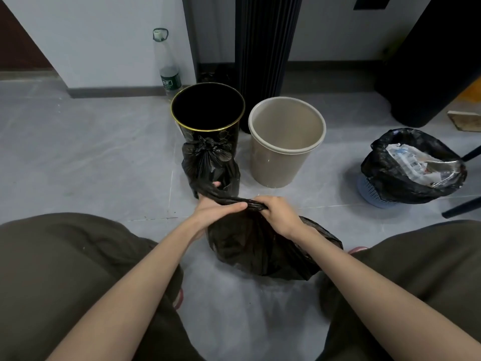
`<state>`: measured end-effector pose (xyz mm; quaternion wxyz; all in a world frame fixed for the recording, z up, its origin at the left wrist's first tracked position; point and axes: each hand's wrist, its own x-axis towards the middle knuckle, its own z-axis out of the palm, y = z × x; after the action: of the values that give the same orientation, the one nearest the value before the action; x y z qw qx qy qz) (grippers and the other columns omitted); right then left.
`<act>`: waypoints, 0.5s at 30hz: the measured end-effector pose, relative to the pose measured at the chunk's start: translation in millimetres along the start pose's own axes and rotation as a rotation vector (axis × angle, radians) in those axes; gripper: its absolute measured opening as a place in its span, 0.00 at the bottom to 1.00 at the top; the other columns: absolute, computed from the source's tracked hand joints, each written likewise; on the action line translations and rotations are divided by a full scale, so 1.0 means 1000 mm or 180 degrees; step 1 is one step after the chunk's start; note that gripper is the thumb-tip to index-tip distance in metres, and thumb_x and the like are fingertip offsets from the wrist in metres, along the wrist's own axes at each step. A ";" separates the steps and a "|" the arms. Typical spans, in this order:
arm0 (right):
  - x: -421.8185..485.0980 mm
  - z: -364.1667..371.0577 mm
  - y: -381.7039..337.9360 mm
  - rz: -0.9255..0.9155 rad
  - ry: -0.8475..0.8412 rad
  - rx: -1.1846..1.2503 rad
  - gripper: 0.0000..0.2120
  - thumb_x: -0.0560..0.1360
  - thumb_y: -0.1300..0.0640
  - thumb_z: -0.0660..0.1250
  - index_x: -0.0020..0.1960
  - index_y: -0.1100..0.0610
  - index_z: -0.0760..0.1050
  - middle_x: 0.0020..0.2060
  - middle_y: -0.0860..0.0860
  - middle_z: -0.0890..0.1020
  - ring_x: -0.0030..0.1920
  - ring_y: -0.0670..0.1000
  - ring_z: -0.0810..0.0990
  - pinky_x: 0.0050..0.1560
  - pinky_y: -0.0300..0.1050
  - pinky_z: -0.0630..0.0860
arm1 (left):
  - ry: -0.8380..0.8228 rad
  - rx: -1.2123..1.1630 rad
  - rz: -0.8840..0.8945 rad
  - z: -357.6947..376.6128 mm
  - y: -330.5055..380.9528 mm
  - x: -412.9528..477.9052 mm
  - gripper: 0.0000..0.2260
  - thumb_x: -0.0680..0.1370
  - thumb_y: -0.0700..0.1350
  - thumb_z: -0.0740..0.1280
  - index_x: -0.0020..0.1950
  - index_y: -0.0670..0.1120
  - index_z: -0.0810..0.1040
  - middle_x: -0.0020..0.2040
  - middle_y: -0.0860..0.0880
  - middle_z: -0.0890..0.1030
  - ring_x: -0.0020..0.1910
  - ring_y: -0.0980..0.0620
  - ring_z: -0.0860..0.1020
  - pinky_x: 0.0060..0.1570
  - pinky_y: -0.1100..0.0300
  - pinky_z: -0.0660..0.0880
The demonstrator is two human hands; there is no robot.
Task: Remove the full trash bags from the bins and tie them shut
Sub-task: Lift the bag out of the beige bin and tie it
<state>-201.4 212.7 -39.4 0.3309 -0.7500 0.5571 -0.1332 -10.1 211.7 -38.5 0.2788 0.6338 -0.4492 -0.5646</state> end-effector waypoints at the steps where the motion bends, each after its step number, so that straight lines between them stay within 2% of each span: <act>1: 0.001 0.002 0.000 -0.0008 -0.0012 0.0006 0.09 0.75 0.63 0.62 0.50 0.55 0.79 0.46 0.53 0.84 0.48 0.55 0.80 0.48 0.52 0.75 | 0.0022 0.0074 0.0018 0.003 0.000 0.004 0.40 0.56 0.63 0.79 0.64 0.53 0.70 0.66 0.51 0.70 0.67 0.54 0.70 0.70 0.58 0.65; 2: 0.002 0.004 0.000 0.0019 -0.0011 0.0007 0.07 0.75 0.63 0.61 0.48 0.57 0.78 0.44 0.55 0.83 0.47 0.57 0.80 0.46 0.51 0.74 | 0.0031 0.0053 0.0062 0.006 0.000 0.006 0.40 0.59 0.62 0.78 0.66 0.50 0.70 0.66 0.51 0.71 0.67 0.54 0.70 0.69 0.58 0.65; 5: 0.006 0.010 -0.003 0.0197 0.0030 0.0011 0.05 0.77 0.61 0.61 0.45 0.60 0.75 0.44 0.59 0.82 0.47 0.62 0.79 0.43 0.50 0.70 | 0.0224 -0.0263 0.0233 0.020 0.003 0.008 0.16 0.76 0.51 0.68 0.62 0.45 0.78 0.58 0.50 0.80 0.63 0.51 0.76 0.63 0.61 0.70; 6: 0.006 0.013 -0.003 0.0260 0.0023 0.0005 0.05 0.77 0.60 0.61 0.47 0.60 0.75 0.46 0.60 0.82 0.49 0.62 0.79 0.45 0.50 0.71 | 0.0211 -0.0497 0.0253 0.024 0.005 0.006 0.14 0.79 0.49 0.64 0.60 0.45 0.80 0.57 0.50 0.81 0.61 0.51 0.77 0.63 0.60 0.70; 7: 0.007 0.016 -0.003 0.0309 -0.0008 -0.0011 0.06 0.78 0.58 0.62 0.52 0.59 0.74 0.49 0.59 0.82 0.51 0.62 0.78 0.47 0.51 0.73 | 0.0164 -0.0789 0.0220 0.028 0.006 0.006 0.14 0.80 0.49 0.61 0.58 0.43 0.80 0.56 0.49 0.82 0.59 0.51 0.78 0.64 0.58 0.71; 10: 0.006 0.021 0.001 0.0484 -0.0288 -0.0124 0.20 0.77 0.51 0.65 0.65 0.58 0.66 0.58 0.58 0.79 0.59 0.58 0.77 0.58 0.53 0.73 | 0.0274 -0.1458 -0.0044 0.036 0.008 0.008 0.19 0.82 0.49 0.57 0.51 0.35 0.79 0.44 0.47 0.85 0.48 0.50 0.83 0.56 0.56 0.76; 12: 0.006 0.023 0.007 0.0520 -0.0417 -0.0312 0.27 0.75 0.49 0.67 0.69 0.58 0.64 0.62 0.57 0.77 0.63 0.57 0.75 0.62 0.52 0.72 | 0.0409 -0.1630 -0.0112 0.038 0.011 0.008 0.19 0.82 0.48 0.57 0.37 0.38 0.73 0.30 0.49 0.82 0.35 0.52 0.81 0.51 0.57 0.77; 13: 0.006 0.024 0.010 0.0524 -0.0460 -0.0371 0.29 0.74 0.48 0.68 0.70 0.57 0.64 0.63 0.56 0.76 0.64 0.56 0.74 0.64 0.51 0.71 | 0.0447 -0.1732 -0.0105 0.040 0.011 0.008 0.18 0.82 0.47 0.57 0.34 0.41 0.68 0.23 0.51 0.76 0.27 0.55 0.76 0.51 0.56 0.76; 15: 0.005 0.024 0.013 0.0521 -0.0553 -0.0381 0.35 0.71 0.44 0.70 0.73 0.56 0.62 0.65 0.57 0.74 0.66 0.56 0.72 0.67 0.50 0.68 | 0.0483 -0.1967 -0.0129 0.040 0.011 0.011 0.17 0.82 0.45 0.57 0.33 0.46 0.63 0.19 0.55 0.63 0.19 0.60 0.65 0.49 0.57 0.73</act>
<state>-195.7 214.8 -66.6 0.3423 -0.7291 0.5926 -0.0067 -52.4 203.7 -42.3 0.4796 0.5682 -0.2215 -0.6309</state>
